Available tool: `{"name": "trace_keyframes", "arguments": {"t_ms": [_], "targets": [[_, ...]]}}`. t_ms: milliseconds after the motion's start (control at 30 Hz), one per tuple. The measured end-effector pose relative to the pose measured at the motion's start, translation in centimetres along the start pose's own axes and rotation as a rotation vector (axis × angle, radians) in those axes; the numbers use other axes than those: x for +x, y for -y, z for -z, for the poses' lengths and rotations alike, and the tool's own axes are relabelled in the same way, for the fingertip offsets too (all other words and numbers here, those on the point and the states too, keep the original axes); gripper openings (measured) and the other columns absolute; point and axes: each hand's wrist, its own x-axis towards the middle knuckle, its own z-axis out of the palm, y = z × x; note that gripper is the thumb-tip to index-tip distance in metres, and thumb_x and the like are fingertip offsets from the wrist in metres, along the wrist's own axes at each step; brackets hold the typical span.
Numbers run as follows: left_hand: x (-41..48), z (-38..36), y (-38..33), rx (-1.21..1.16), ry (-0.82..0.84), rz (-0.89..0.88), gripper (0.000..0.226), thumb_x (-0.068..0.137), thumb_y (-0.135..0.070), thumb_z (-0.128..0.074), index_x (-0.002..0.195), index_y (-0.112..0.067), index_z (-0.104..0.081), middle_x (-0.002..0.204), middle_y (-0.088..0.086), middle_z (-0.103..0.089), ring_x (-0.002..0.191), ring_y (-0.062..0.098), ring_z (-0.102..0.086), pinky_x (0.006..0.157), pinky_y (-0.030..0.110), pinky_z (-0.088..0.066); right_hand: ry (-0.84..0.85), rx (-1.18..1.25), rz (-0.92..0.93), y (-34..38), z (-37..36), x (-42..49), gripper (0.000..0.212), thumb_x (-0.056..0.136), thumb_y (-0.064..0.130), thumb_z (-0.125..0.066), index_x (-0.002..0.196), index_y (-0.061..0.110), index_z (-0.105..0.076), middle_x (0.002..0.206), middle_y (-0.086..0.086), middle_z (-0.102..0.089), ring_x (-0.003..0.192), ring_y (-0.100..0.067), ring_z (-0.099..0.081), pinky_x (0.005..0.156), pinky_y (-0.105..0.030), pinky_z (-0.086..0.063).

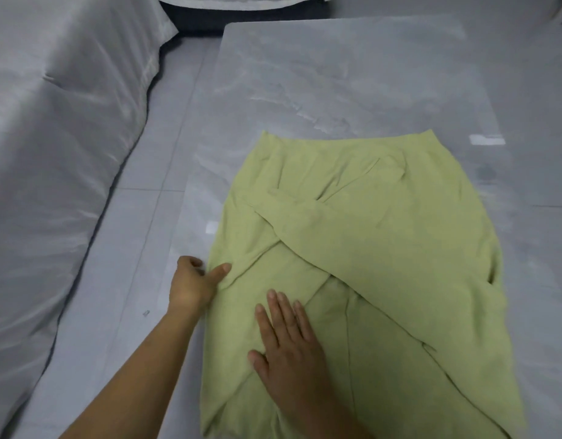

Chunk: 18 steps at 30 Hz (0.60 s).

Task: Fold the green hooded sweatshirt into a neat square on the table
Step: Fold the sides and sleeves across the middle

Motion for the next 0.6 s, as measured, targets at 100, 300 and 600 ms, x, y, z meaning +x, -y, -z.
{"name": "trace_keyframes", "arguments": {"t_ms": [100, 300, 600], "targets": [[-0.9, -0.1, 0.3, 0.112, -0.014, -0.092, 0.043, 0.075, -0.026, -0.074, 0.101, -0.003, -0.048, 0.096, 0.017, -0.054, 0.093, 0.037, -0.056, 0.066, 0.037, -0.04, 0.018, 0.033, 0.057, -0.3, 0.9, -0.1, 0.072, 0.073, 0.053, -0.051, 0.133, 0.015, -0.045, 0.148, -0.011, -0.035, 0.137, -0.023, -0.033, 0.108, -0.041, -0.023], [-4.4, -3.2, -1.8, 0.46, -0.117, -0.737, 0.064, 0.086, -0.053, -0.047, 0.131, -0.009, -0.044, 0.14, 0.019, -0.043, 0.125, 0.037, -0.039, 0.1, 0.051, -0.033, -0.457, 0.319, -0.244, -8.3, 5.4, -2.1, 0.047, 0.095, 0.038, -0.027, 0.129, 0.009, -0.042, 0.142, -0.008, -0.039, 0.132, -0.021, -0.033, 0.112, -0.03, -0.023], [-3.2, -7.9, -0.5, 0.758, 0.036, -0.754, 0.079, 0.077, -0.073, 0.012, 0.144, -0.036, -0.008, 0.157, -0.003, -0.008, 0.145, 0.02, -0.002, 0.112, 0.046, 0.007, -0.108, -0.091, -0.455, -15.7, 4.8, -3.1, 0.065, 0.093, 0.053, -0.007, 0.14, 0.018, -0.035, 0.148, -0.015, -0.033, 0.137, -0.029, -0.031, 0.113, -0.042, -0.011]]}}
